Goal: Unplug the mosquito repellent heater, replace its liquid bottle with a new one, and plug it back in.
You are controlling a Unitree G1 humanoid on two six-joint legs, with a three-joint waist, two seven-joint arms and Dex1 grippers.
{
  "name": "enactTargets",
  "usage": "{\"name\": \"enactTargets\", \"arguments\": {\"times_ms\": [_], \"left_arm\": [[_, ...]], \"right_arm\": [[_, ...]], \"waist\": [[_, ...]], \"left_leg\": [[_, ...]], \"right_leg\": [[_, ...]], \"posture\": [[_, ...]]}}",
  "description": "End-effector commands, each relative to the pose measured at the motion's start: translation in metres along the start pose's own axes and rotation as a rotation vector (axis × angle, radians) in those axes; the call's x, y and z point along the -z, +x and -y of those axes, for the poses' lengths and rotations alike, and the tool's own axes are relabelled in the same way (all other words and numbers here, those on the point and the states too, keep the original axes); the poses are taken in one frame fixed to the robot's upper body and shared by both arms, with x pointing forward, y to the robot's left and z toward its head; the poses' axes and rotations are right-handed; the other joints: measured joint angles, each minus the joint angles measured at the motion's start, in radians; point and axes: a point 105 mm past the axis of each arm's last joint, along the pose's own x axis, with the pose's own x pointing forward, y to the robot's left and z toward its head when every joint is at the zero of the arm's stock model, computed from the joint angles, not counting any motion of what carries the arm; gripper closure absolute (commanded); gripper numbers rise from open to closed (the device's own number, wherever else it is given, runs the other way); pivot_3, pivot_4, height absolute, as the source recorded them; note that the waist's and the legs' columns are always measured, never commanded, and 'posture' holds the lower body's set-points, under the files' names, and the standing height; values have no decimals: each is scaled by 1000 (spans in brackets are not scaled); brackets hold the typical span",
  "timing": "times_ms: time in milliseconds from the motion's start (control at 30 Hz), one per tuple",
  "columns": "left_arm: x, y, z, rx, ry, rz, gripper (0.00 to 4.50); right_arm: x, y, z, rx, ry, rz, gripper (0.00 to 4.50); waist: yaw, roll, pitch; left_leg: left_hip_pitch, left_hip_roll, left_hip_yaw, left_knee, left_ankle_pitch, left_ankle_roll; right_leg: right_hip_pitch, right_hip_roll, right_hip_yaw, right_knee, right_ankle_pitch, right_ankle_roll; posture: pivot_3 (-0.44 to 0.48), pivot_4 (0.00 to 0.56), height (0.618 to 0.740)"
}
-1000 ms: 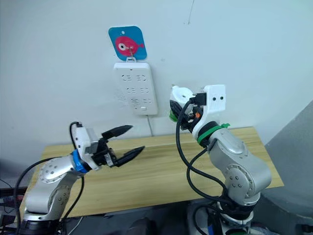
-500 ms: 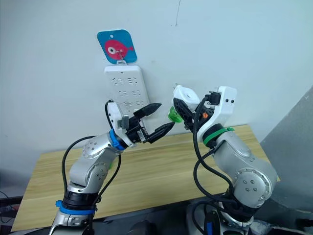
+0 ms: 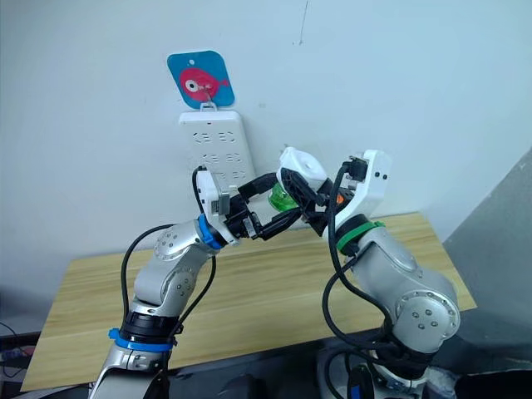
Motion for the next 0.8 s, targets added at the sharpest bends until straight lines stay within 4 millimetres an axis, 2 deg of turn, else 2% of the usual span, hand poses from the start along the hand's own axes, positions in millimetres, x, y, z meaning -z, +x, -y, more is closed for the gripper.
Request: {"name": "enactTargets", "arguments": {"times_ms": [33, 167, 367, 500, 533, 700, 800], "left_arm": [[-14, 4, 0, 16, 23, 48, 933], [-14, 5, 1, 21, 15, 45, 2168], [-12, 0, -2, 16, 23, 26, 2209], [-9, -4, -4, 21, 43, 11, 2209], [-8, -6, -4, 28, 52, -1, 2209], [0, -16, -5, 74, 90, -56, 2209], [8, -24, 1, 184, 158, -132, 2209]], "right_arm": [[-7, -1, -11, -47, 2, 40, 1583], [-7, -2, -11, -46, 0, 37, 1583], [-5, -4, -11, -49, 33, 29, 1583], [-14, -10, -10, -71, 39, 58, 166], [-15, -14, -8, -80, 36, 50, 0], [-20, -36, 0, -143, 31, -46, 0], [-16, -50, 12, -168, 22, -204, 0]], "waist": [[0, 0, 0], [0, 0, 0], [0, 0, 0], [0, 0, 0], [0, 0, 0], [2, 0, 0], [4, 0, 0]], "left_leg": [[0, 0, 0, 0, 0, 0], [0, 0, 0, 0, 0, 0], [0, 0, 0, 0, 0, 0], [0, 0, 0, 0, 0, 0], [0, 0, 1, 0, 0, 0], [-1, -1, 1, 0, 0, 0], [-1, -1, 1, 0, 0, 1]], "right_leg": [[0, 0, 0, 0, 0, 0], [0, 0, 0, 0, 0, 0], [0, 1, 0, 0, 0, 0], [0, 2, 1, 0, 0, 0], [0, 2, 1, 0, 0, 0], [0, 2, 1, -1, 0, 1], [0, 2, 1, -2, -1, 1]], "posture": [[-237, 118, 740], [-240, 121, 740], [-239, 123, 740], [-238, 124, 740], [-237, 127, 740], [-237, 127, 740], [-228, 135, 740]]}}
